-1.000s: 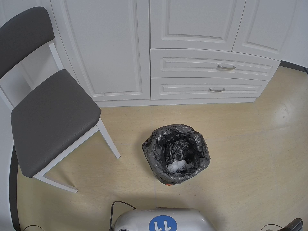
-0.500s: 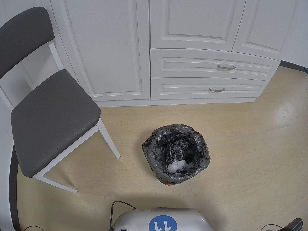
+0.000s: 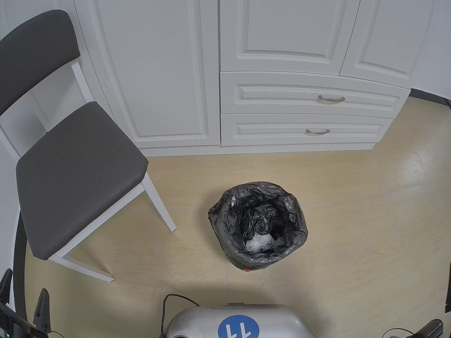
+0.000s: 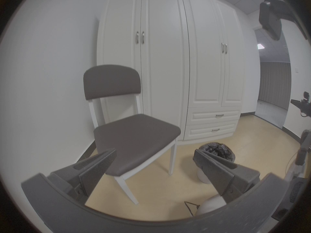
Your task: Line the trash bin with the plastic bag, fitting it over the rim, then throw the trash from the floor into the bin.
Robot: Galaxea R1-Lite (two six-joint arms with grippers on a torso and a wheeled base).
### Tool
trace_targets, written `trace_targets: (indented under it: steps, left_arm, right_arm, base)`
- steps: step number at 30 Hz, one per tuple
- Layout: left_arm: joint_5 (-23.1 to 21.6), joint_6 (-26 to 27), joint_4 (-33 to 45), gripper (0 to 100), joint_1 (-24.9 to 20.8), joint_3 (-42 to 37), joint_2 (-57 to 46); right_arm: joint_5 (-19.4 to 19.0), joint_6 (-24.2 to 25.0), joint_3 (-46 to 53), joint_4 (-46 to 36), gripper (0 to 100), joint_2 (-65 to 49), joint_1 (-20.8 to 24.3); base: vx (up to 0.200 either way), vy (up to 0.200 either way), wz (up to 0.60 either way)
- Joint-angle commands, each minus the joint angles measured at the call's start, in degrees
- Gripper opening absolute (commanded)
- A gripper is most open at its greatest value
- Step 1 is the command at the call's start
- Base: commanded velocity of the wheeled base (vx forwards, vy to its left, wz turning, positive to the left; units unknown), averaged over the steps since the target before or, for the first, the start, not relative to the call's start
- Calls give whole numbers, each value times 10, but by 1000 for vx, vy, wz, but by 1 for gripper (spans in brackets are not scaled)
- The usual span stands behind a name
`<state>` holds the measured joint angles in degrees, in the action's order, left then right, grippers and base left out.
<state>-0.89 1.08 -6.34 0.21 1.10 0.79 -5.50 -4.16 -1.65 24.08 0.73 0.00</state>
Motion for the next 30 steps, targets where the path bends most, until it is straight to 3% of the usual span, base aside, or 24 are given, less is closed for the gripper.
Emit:
trace_targets:
  steps: [1,6,9,14,20,23,25,27,30]
  left_arm:
    - [4,-2,28,100,1,-10,-8]
    - [12,0,29,100,0,-10,-8]
    - [7,1,87,100,0,-4,-8]
    - [7,-3,73,100,0,-7,-8]
    - [7,1,73,100,0,-7,-8]
    - [7,1,73,100,0,-7,-8]
    - [7,1,73,100,0,-7,-8]
    - [7,1,73,100,0,-7,-8]
    - [7,2,72,100,0,-7,-8]
  right_arm:
    - [-3,4,16,-73,100,-7,0]
    - [-2,6,16,-120,100,-7,0]
    - [-2,6,16,-149,100,-7,0]
    - [-1,6,16,-201,100,-7,0]
    - [-2,24,16,-204,100,-7,0]
    - [46,9,16,-206,100,-7,0]
    - [58,13,16,-206,100,-7,0]
    - [57,15,16,-206,100,-7,0]
    - [23,11,16,-207,100,-7,-1]
  base:
    - [0,0,0]
    - [0,0,0]
    - [0,0,0]
    - [0,0,0]
    - [0,0,0]
    - [0,0,0]
    - [0,0,0]
    - [0,0,0]
    - [0,0,0]
